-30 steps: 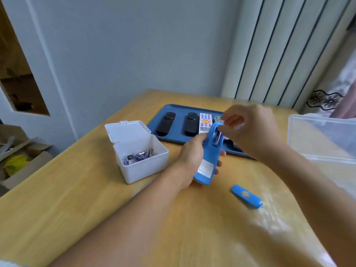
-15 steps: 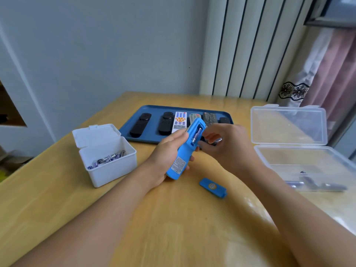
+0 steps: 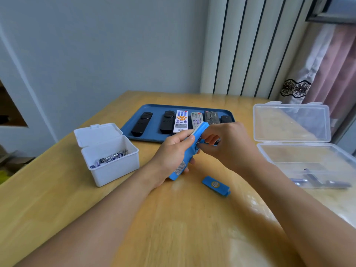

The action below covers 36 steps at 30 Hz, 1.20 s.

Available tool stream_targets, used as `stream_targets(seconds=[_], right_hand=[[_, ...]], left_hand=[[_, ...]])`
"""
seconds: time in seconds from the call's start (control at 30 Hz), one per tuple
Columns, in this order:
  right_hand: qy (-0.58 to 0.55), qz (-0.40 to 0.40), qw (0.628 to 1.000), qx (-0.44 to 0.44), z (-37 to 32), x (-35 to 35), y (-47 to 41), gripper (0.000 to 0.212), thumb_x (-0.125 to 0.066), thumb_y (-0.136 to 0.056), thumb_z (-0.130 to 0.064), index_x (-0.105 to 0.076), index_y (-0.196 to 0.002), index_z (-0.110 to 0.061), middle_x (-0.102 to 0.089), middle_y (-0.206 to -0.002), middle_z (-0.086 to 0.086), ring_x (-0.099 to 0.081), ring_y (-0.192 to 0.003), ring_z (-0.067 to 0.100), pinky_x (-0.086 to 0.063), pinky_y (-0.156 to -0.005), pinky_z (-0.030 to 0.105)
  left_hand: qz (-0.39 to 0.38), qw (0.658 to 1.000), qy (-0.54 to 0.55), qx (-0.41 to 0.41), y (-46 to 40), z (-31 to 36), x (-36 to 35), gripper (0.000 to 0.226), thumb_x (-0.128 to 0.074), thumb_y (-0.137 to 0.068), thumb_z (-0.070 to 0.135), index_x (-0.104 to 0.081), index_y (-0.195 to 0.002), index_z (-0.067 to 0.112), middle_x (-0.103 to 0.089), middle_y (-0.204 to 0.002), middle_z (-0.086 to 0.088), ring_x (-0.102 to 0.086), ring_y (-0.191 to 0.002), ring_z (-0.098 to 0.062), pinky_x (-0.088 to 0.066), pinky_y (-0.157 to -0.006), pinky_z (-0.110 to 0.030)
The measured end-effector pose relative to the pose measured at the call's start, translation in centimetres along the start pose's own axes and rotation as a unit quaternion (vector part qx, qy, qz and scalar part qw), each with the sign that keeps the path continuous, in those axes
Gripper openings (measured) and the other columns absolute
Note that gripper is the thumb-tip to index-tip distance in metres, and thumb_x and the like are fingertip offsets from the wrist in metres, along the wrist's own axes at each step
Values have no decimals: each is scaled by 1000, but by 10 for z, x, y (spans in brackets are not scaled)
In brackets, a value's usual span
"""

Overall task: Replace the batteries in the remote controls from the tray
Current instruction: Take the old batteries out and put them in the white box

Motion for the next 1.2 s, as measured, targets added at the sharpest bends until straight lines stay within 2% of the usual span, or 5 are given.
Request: stream_targets(seconds=[0.3,0.47,0.73,0.9,1.2], right_hand=[[22,-5,1000,-21,-3,1,-1,14,-82,-75,-28,-77,-82,-17,-73,-74,-4,-67,-67,11,-57,-65,28],[32,37,999,-13,-7,5,0,8,-80,-74,-22,-75,-73,-16,-66,-62,-5,-51,-53,8,-34,-53,11],[39,58,997,-8,-13,-4,1,17,-64,-72,-24,-68,-66,-9,-64,-56,6,-59,-52,27,-51,-53,36],[-22,70,997,-25,-17,-3,5,16,-71,-76,-14,-72,-92,-14,-71,-68,-4,-68,-61,12,-60,-65,34],[-25,70,997,16,-22,-5,5,19,-66,-77,-5,-78,-87,-15,-64,-58,5,-59,-52,22,-51,-55,32]], left_hand=[[-5,1000,6,5,2,0,0,25,-47,-105,28,-70,-113,28,-64,-86,-7,-56,-67,-24,-44,-46,-29],[8,999,35,-3,3,7,0,25,-46,-105,29,-70,-111,29,-63,-83,-1,-56,-65,-22,-43,-48,-29],[21,998,62,7,4,8,1,25,-45,-105,28,-69,-111,23,-60,-86,-7,-53,-61,-23,-41,-46,-28],[25,997,71,7,6,10,4,25,-45,-105,27,-68,-110,21,-61,-78,-4,-55,-60,-22,-42,-47,-29],[29,996,86,22,6,9,7,26,-43,-106,27,-66,-107,17,-62,-79,-5,-55,-61,-24,-44,-47,-29]])
Point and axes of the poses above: each hand's wrist, its own y-axis away from the middle knuckle, its own x-axis out of the back of the hand, z = x × y, the point moved 7 cm from there along -y, towards the middle knuckle
